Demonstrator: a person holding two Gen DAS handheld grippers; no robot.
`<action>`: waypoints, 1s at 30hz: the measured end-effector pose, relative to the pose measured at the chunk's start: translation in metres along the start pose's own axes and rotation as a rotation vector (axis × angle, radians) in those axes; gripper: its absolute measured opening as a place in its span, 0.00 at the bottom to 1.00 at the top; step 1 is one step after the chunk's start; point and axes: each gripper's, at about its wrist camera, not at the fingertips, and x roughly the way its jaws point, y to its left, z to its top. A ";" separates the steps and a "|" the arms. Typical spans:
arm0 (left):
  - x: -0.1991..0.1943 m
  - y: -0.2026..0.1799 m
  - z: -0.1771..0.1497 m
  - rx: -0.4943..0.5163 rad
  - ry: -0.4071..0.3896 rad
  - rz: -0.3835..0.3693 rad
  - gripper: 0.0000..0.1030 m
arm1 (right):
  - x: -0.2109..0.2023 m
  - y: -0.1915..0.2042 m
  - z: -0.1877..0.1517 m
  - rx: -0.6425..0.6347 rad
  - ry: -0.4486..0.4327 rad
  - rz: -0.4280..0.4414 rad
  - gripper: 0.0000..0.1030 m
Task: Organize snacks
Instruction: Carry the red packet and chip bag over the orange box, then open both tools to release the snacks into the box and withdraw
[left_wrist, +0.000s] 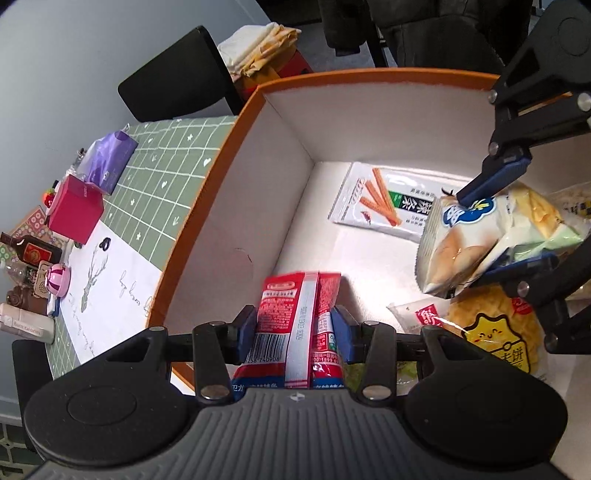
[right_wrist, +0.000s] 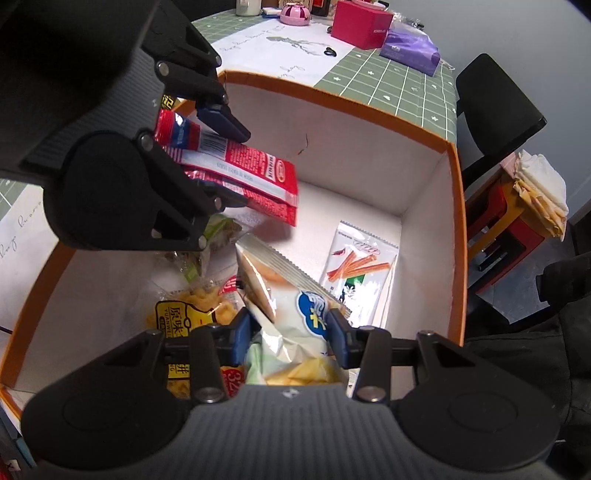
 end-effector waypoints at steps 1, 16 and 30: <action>0.003 0.000 -0.001 0.000 0.007 0.001 0.50 | 0.003 -0.001 0.000 0.001 0.006 -0.001 0.42; 0.001 -0.007 -0.006 0.038 0.046 -0.009 0.81 | 0.003 0.001 -0.007 0.010 0.024 0.000 0.60; -0.064 0.004 -0.026 -0.103 -0.029 -0.071 0.81 | -0.042 0.024 -0.003 0.048 -0.063 -0.050 0.74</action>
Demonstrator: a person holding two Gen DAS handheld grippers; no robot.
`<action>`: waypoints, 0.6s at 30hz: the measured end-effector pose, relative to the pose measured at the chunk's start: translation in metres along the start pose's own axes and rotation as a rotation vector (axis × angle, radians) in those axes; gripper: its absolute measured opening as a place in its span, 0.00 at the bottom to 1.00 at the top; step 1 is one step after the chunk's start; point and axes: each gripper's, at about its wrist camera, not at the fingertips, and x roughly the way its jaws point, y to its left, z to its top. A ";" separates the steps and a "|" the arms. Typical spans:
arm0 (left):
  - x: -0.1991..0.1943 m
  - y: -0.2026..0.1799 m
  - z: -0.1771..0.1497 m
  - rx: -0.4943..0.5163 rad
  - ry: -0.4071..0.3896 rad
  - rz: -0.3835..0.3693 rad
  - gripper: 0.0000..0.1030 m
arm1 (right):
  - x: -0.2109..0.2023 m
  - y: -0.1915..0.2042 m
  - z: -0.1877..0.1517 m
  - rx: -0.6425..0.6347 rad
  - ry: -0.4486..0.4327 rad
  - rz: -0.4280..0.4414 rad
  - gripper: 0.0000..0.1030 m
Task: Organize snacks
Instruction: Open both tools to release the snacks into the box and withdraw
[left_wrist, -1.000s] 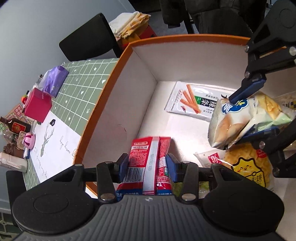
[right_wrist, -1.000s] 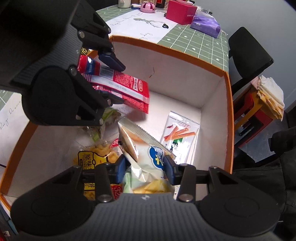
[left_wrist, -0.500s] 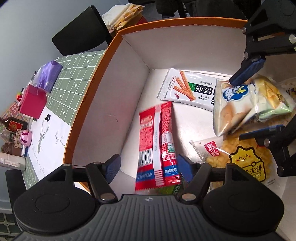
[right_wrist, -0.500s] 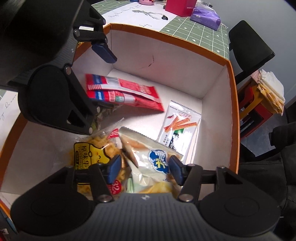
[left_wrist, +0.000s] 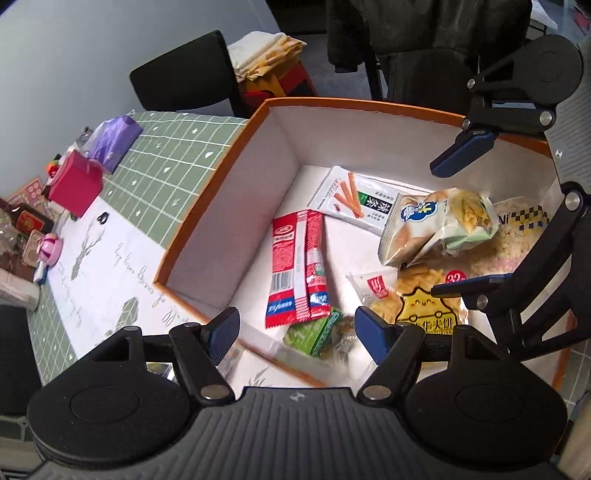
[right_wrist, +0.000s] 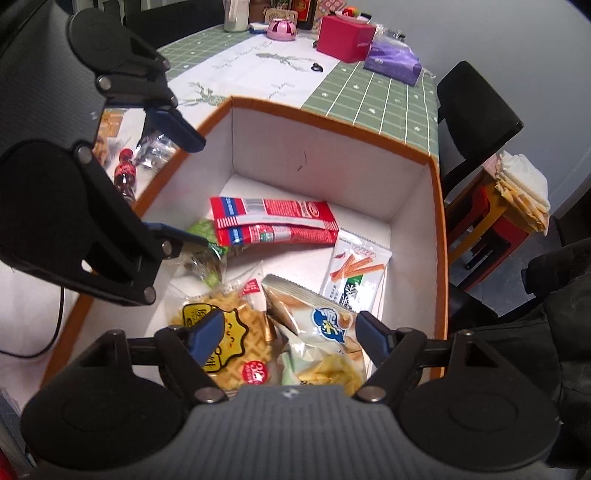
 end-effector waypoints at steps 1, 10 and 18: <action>-0.004 -0.001 -0.002 0.003 0.002 0.011 0.81 | -0.003 0.003 0.001 0.000 -0.005 -0.007 0.75; -0.045 0.007 -0.034 0.018 0.014 0.080 0.81 | -0.037 0.036 0.013 -0.022 -0.073 -0.022 0.76; -0.067 0.035 -0.076 -0.073 -0.018 0.149 0.82 | -0.050 0.069 0.027 -0.020 -0.133 0.025 0.80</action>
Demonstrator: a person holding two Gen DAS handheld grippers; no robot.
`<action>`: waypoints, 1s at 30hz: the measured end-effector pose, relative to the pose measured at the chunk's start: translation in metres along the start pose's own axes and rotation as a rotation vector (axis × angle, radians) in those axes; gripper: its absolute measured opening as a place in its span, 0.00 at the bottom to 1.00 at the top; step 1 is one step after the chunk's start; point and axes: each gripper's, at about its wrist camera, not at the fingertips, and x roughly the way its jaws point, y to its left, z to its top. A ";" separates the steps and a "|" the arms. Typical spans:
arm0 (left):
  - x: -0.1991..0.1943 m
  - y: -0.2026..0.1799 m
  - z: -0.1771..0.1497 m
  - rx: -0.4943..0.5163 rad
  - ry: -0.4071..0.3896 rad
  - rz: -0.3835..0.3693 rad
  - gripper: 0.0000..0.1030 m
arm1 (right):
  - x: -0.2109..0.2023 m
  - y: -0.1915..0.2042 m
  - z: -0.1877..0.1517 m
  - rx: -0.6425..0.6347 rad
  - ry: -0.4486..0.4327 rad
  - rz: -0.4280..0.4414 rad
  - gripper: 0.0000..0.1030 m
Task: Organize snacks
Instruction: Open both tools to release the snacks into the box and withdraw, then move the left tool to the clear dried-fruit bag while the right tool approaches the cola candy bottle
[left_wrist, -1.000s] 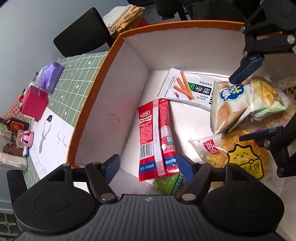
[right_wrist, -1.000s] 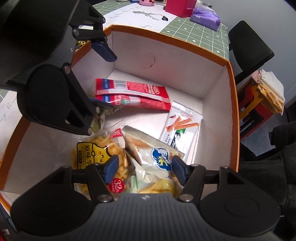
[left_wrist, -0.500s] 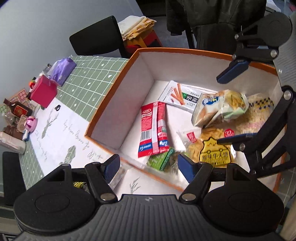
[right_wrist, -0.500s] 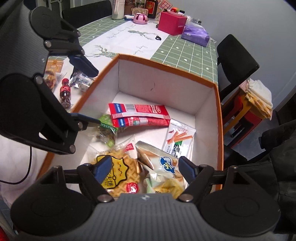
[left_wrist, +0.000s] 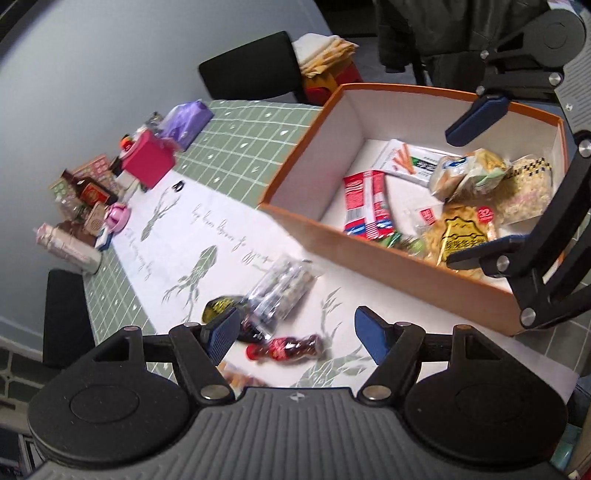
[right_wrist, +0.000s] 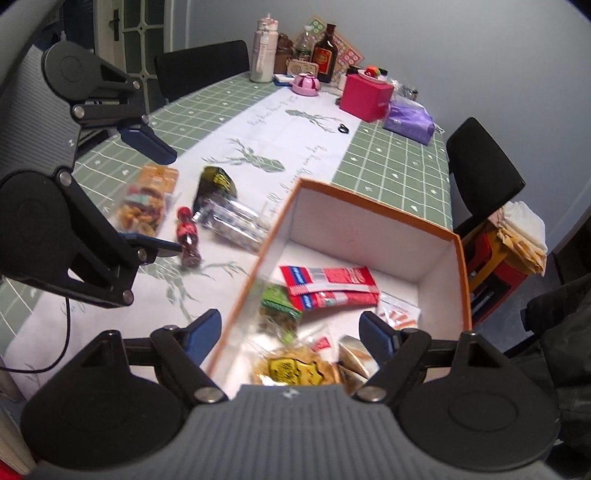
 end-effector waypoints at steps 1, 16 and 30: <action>0.000 0.004 -0.006 -0.023 -0.001 0.003 0.83 | 0.001 0.007 0.003 0.002 -0.001 0.015 0.81; 0.002 0.056 -0.094 -0.444 0.026 -0.029 0.88 | 0.030 0.085 0.026 -0.086 -0.039 0.139 0.70; 0.036 0.089 -0.137 -0.860 -0.128 0.019 0.87 | 0.092 0.116 0.030 0.065 -0.139 0.072 0.59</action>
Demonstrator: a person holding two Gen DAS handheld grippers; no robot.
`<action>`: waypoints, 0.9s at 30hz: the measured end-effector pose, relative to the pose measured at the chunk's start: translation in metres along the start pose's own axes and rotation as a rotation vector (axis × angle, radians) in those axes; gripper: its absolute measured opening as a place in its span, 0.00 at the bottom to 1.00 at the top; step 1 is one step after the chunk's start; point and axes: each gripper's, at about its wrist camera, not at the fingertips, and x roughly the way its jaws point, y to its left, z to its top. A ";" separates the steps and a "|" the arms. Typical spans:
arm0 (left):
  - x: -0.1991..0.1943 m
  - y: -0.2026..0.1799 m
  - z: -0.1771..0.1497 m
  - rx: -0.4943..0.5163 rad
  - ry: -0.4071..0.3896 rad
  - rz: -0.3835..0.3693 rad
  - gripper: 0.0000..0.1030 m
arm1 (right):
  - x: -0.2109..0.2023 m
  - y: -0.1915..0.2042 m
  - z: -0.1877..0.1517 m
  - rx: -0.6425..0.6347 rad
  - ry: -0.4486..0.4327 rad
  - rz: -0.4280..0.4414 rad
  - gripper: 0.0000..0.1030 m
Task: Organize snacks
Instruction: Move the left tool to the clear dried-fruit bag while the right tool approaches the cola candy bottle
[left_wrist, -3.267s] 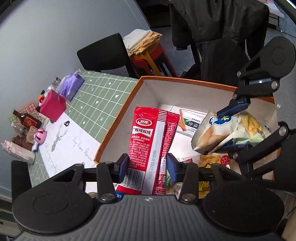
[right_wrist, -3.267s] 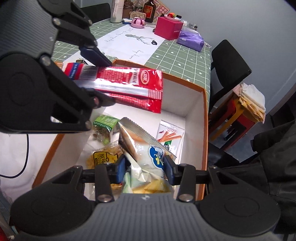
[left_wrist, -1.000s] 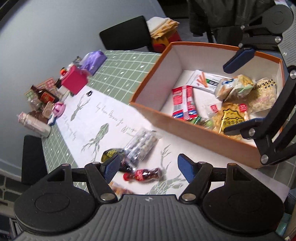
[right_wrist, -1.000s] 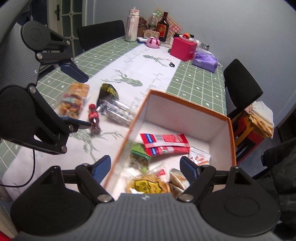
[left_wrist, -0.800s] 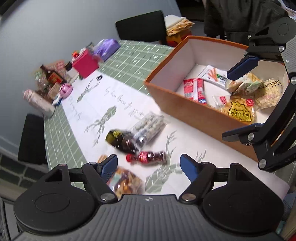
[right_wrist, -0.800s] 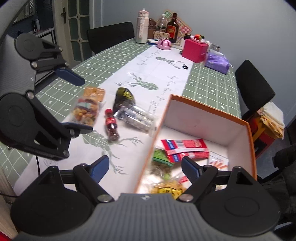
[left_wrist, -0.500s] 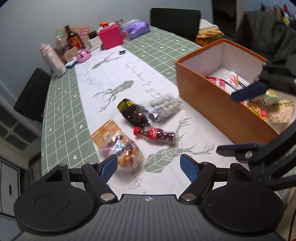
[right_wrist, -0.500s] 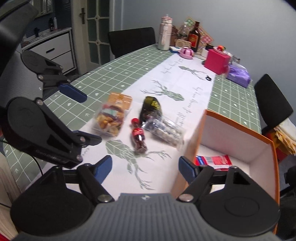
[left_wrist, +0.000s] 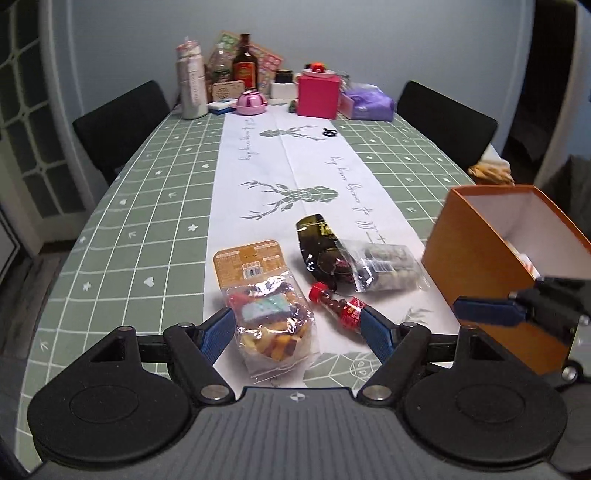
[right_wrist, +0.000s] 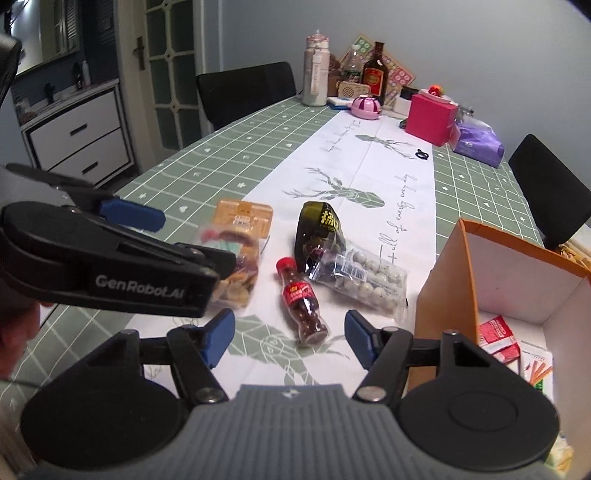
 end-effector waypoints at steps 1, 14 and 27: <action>0.003 0.002 -0.002 -0.013 -0.007 0.007 0.87 | 0.004 0.001 -0.001 0.009 -0.014 -0.010 0.58; 0.039 0.021 -0.017 -0.124 -0.016 0.043 0.88 | 0.050 -0.002 -0.014 0.097 -0.078 -0.107 0.57; 0.069 0.022 -0.021 -0.099 0.035 0.030 0.91 | 0.075 -0.006 -0.020 0.090 -0.064 -0.044 0.45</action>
